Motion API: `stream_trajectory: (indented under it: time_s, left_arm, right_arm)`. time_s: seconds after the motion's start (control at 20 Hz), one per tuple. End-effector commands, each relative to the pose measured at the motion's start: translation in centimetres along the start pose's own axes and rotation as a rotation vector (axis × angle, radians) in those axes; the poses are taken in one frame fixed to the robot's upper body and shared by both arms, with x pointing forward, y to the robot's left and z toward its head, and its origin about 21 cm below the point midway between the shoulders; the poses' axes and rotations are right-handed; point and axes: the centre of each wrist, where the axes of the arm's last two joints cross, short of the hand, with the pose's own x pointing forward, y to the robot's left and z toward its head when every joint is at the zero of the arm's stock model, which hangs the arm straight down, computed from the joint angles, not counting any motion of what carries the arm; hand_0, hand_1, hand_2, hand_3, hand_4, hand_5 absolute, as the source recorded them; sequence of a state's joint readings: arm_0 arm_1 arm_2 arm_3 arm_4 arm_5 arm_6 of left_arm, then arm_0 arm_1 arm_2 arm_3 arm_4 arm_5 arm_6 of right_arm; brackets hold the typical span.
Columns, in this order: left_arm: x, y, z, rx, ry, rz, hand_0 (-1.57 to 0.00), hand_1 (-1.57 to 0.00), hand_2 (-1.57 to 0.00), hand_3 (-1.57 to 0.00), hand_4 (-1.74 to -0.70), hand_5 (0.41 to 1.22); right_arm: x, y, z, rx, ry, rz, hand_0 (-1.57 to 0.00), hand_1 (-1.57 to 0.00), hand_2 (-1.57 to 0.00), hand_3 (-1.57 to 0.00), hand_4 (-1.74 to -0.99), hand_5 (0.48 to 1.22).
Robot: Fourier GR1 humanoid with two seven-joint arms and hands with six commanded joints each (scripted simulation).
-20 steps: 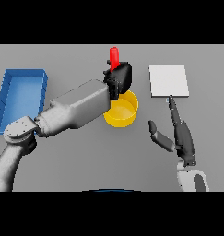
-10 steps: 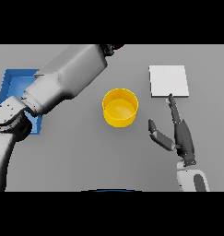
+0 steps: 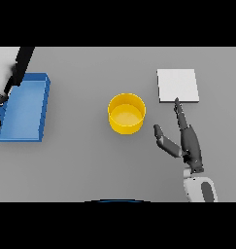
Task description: Pick up the red beaker and tilt it to pour out 1 green nut into yellow bowl. Pick up the yellow bowl and place it on the metallic measuring scale.
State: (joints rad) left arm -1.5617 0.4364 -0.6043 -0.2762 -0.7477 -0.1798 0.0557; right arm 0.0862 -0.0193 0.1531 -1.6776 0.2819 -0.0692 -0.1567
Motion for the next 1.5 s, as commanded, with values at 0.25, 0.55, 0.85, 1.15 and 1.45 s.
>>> stream_trajectory:
  time_s: [0.25,0.55,0.85,1.15,1.45]
  left_arm:
    - [-9.6,-6.5,1.9,0.051,0.313,0.425,-1.57,-1.57,-1.57,-1.42,-1.74,1.221]
    - [-12.5,-14.2,4.8,0.069,0.541,0.778,-1.57,-1.57,-1.57,-1.47,-1.74,1.221]
    - [-11.5,-18.8,8.6,0.075,0.652,0.944,-1.57,-1.57,-1.57,-1.45,-1.74,1.221]
    - [-9.4,-21.6,11.6,0.1,0.672,1.048,-1.57,-1.57,-1.57,-1.5,-1.74,1.221]
    - [-8.0,-23.6,13.5,0.054,0.714,1.1,-1.57,-1.57,-1.57,-1.55,-1.74,1.088]
  right_arm:
    - [-0.2,-0.2,-0.2,0.006,0.004,0.01,0.0,0.0,0.0,0.0,-1.044,0.654]
    - [0.1,-0.1,0.1,0.006,0.003,0.059,0.0,0.0,0.0,0.0,-1.048,0.651]
    - [0.1,-0.7,0.0,0.014,0.004,0.074,0.0,0.0,0.0,0.0,-1.026,0.648]
    - [-0.8,-0.4,0.2,0.024,0.029,0.057,0.0,0.0,0.0,0.0,-1.005,0.647]
    - [-0.8,-0.3,0.6,0.024,-0.006,0.053,0.0,0.0,0.0,0.0,-1.012,0.648]
